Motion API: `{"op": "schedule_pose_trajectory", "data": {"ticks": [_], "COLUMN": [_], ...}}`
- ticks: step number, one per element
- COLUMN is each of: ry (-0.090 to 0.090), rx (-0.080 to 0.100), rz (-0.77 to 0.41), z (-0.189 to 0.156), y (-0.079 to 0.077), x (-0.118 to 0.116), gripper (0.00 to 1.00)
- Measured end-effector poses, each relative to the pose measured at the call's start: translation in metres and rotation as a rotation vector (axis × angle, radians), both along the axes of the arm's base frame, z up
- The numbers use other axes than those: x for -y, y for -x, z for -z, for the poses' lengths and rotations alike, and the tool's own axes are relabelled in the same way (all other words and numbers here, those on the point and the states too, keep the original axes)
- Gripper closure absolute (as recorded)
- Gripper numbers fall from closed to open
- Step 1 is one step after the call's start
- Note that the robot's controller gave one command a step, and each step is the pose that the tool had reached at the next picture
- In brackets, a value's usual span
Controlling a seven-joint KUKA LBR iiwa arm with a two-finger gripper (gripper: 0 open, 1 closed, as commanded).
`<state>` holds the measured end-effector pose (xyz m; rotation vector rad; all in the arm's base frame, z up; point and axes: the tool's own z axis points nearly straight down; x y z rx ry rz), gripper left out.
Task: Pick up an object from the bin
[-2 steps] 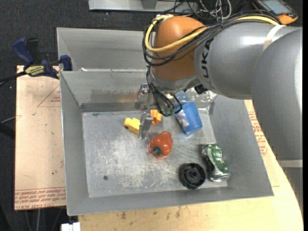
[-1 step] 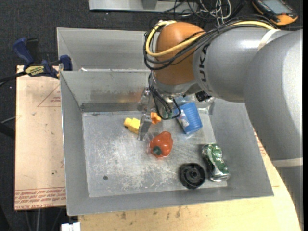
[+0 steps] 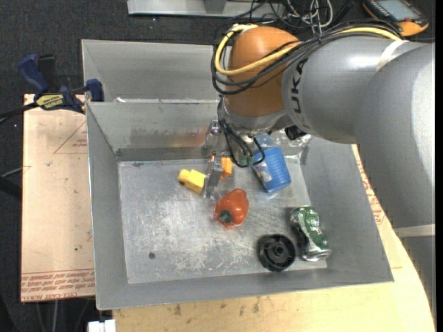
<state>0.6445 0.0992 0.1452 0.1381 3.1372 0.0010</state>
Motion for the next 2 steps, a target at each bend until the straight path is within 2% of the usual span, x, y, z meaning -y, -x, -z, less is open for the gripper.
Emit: {"op": "schedule_pose_trajectory", "data": {"ticks": [1, 2], "ry": [-0.001, -0.002], "rx": [0.002, 0.005], "rz": [0.147, 0.155], "z": [-0.006, 0.058], "y": [-0.006, -0.008], "x": [-0.004, -0.002], "gripper": [0.00, 0.00]}}
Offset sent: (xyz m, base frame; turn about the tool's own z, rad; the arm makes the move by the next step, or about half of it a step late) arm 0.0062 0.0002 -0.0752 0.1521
